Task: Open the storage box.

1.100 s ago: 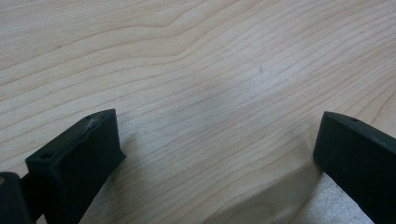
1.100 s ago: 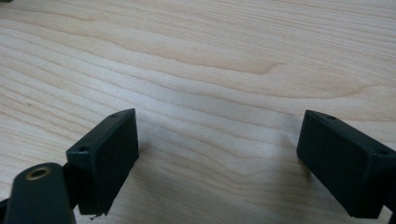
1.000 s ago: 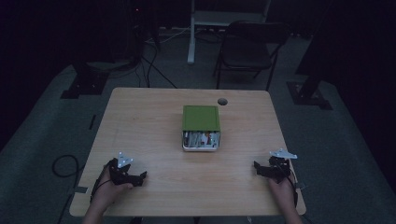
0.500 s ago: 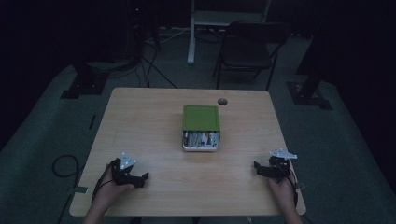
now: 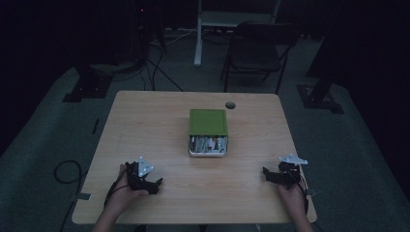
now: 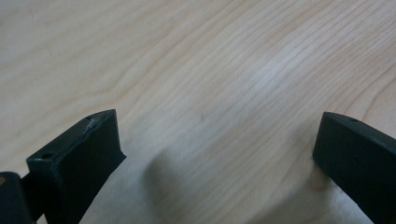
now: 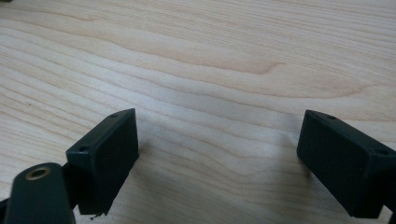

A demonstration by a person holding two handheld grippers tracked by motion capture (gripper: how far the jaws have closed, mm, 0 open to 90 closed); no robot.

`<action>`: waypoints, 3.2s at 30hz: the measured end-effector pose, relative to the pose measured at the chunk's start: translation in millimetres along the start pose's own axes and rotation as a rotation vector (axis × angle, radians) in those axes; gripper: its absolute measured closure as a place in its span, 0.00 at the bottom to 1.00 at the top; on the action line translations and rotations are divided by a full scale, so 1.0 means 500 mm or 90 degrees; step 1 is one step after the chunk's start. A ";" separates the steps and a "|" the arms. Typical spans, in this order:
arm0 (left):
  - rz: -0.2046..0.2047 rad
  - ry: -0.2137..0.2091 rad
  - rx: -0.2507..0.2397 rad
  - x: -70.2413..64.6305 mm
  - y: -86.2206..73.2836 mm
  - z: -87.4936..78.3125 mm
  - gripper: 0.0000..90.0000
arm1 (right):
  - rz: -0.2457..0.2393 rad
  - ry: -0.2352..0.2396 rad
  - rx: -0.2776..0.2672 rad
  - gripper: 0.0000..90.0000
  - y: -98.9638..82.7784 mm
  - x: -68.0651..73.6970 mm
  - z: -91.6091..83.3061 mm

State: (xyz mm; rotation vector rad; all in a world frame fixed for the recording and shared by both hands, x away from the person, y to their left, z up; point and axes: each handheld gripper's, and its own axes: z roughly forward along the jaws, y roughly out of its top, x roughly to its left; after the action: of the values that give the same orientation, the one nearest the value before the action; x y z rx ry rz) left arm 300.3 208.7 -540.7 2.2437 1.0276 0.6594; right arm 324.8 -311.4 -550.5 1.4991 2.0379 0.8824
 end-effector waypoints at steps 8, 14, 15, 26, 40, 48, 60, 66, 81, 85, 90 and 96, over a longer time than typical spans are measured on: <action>0.042 0.011 -0.013 -0.020 0.025 0.007 0.01 | 0.000 0.000 0.000 0.14 0.000 0.000 0.000; 0.072 0.001 -0.033 -0.045 0.045 0.013 0.01 | 0.001 0.000 0.000 0.14 0.000 0.000 0.000; 0.076 0.000 -0.036 -0.049 0.047 0.014 0.01 | 0.001 0.000 0.000 0.14 0.000 0.000 0.000; 0.137 0.003 -0.056 -0.088 0.077 0.023 0.01 | 0.001 0.000 0.000 0.14 0.000 0.000 0.000; 0.211 0.027 -0.070 -0.128 0.103 0.038 0.04 | 0.000 0.000 0.000 0.14 0.000 0.000 0.000; 0.248 0.050 -0.084 -0.145 0.117 0.044 0.04 | 0.000 0.000 0.000 0.14 0.000 0.000 0.000; 0.333 0.058 -0.091 -0.190 0.137 0.058 0.04 | 0.000 0.000 0.001 0.14 0.000 0.000 0.000; 0.371 0.059 -0.100 -0.211 0.148 0.064 0.05 | 0.000 0.000 0.000 0.14 0.000 0.000 0.000; 0.484 0.084 -0.115 -0.260 0.184 0.064 0.07 | 0.000 0.000 0.000 0.14 0.000 0.000 0.000; 0.503 0.091 -0.121 -0.270 0.196 0.068 0.08 | 0.001 0.000 0.000 0.14 0.000 0.000 0.000; 0.535 0.109 -0.133 -0.284 0.211 0.074 0.12 | 0.001 0.000 0.000 0.14 0.000 0.000 0.000; 0.555 0.114 -0.142 -0.299 0.227 0.086 0.13 | 0.001 0.000 0.000 0.14 0.000 0.000 0.000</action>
State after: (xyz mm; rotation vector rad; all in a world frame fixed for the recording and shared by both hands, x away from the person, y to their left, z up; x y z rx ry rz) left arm 298.1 16.6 -523.1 2.3968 -0.0290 1.2708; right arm 324.6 -311.3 -550.5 1.5006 2.0372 0.8823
